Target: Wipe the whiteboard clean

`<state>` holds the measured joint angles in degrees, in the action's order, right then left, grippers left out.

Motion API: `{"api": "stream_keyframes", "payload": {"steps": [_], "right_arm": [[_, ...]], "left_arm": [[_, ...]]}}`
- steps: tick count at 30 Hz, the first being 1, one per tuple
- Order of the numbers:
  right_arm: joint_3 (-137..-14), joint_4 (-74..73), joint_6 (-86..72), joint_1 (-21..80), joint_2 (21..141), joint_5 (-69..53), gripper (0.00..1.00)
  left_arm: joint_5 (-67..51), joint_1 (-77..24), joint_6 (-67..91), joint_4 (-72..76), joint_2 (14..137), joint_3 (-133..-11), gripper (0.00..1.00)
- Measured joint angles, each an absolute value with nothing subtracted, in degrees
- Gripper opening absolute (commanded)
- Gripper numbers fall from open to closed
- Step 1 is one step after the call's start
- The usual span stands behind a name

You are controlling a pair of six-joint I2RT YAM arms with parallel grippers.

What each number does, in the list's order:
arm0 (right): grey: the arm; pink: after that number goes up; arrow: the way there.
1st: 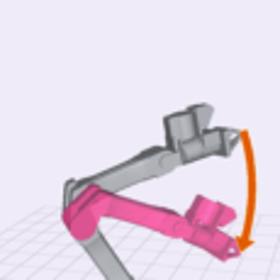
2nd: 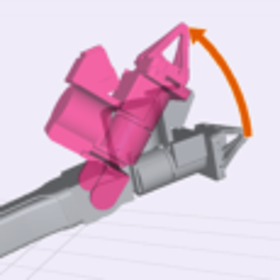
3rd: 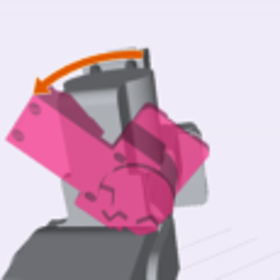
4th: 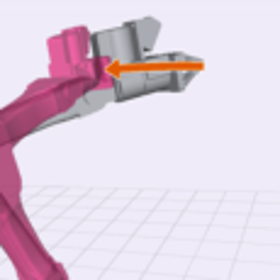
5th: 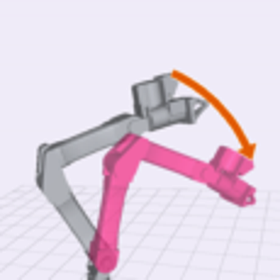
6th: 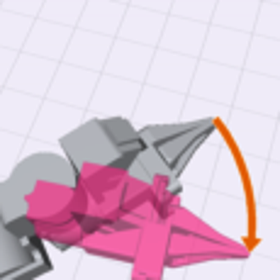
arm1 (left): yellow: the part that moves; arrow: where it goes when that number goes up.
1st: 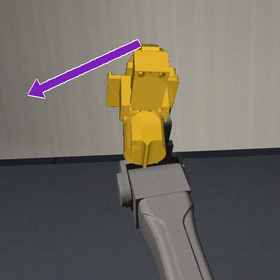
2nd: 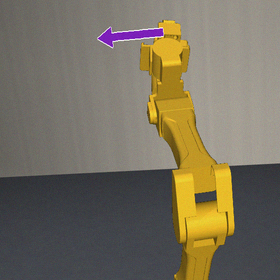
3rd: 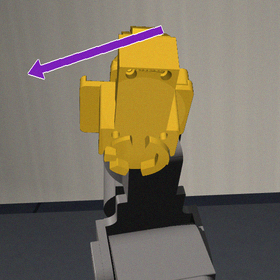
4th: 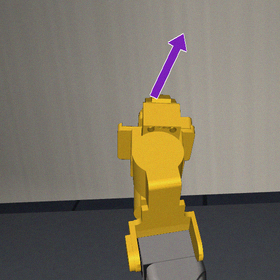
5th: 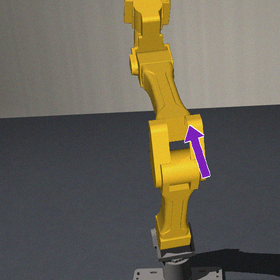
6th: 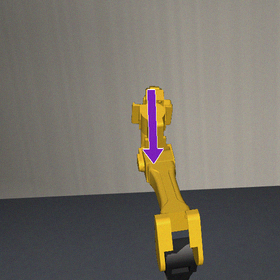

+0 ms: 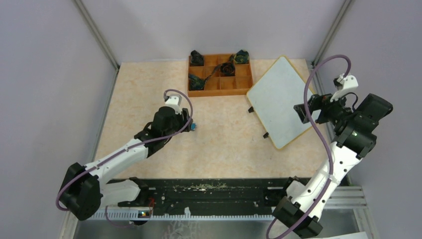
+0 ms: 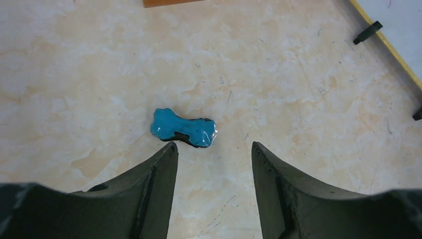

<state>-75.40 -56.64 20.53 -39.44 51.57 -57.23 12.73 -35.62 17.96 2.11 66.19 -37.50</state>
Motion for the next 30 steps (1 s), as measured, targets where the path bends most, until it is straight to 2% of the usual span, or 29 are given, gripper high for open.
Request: {"api": "stream_keyframes", "payload": {"steps": [5,8,16,21,30], "right_arm": [[-74.26,-55.48,17.72,-36.99,53.04,-57.63,0.97],[-71.61,-52.9,15.03,-31.4,52.95,-55.88,0.97],[-62.02,-43.51,8.01,-6.92,54.63,-41.56,0.97],[-61.19,-39.68,7.42,-2.85,58.3,-35.42,0.97],[-60.03,-34.72,7.88,10.41,62.37,-24.08,0.98]], "left_arm": [[16.49,-35.62,17.87,2.13,66.17,-37.65,0.64],[18.79,-35.59,17.85,2.11,66.17,-38.2,0.65],[20.58,-34.04,17.74,2.57,68.4,-42.06,0.68],[18.72,-30.92,17.82,4.71,70.61,-42.87,0.74],[17.78,-26.83,18.31,8.64,72.64,-41.6,0.73]]}}
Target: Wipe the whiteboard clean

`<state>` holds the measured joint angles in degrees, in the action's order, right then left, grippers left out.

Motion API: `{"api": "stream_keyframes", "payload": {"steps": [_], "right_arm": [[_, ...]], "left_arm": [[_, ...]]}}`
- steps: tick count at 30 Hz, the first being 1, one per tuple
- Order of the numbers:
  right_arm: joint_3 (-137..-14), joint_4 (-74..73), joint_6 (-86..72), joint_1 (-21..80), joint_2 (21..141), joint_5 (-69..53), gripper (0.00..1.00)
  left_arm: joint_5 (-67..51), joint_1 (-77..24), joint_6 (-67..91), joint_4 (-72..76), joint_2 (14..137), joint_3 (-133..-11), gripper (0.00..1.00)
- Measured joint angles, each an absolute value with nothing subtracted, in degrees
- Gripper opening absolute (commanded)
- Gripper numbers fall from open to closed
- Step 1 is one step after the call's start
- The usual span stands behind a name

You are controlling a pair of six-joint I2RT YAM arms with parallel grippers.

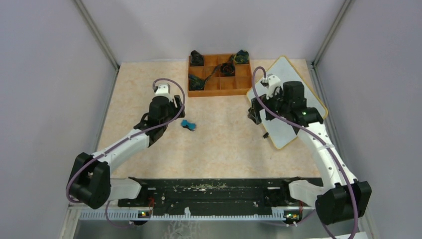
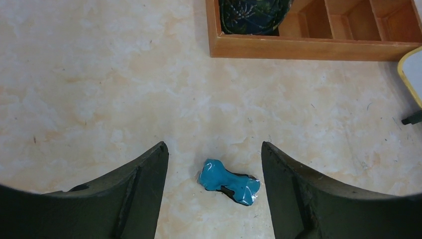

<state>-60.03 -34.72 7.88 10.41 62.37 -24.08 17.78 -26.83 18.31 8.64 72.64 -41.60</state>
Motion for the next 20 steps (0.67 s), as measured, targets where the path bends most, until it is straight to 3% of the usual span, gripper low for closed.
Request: {"api": "stream_keyframes", "payload": {"steps": [20], "right_arm": [[-58.08,-29.56,8.93,27.35,66.52,-12.05,0.98]], "left_arm": [[16.47,-26.83,19.44,11.79,75.07,-39.48,0.73]]}}
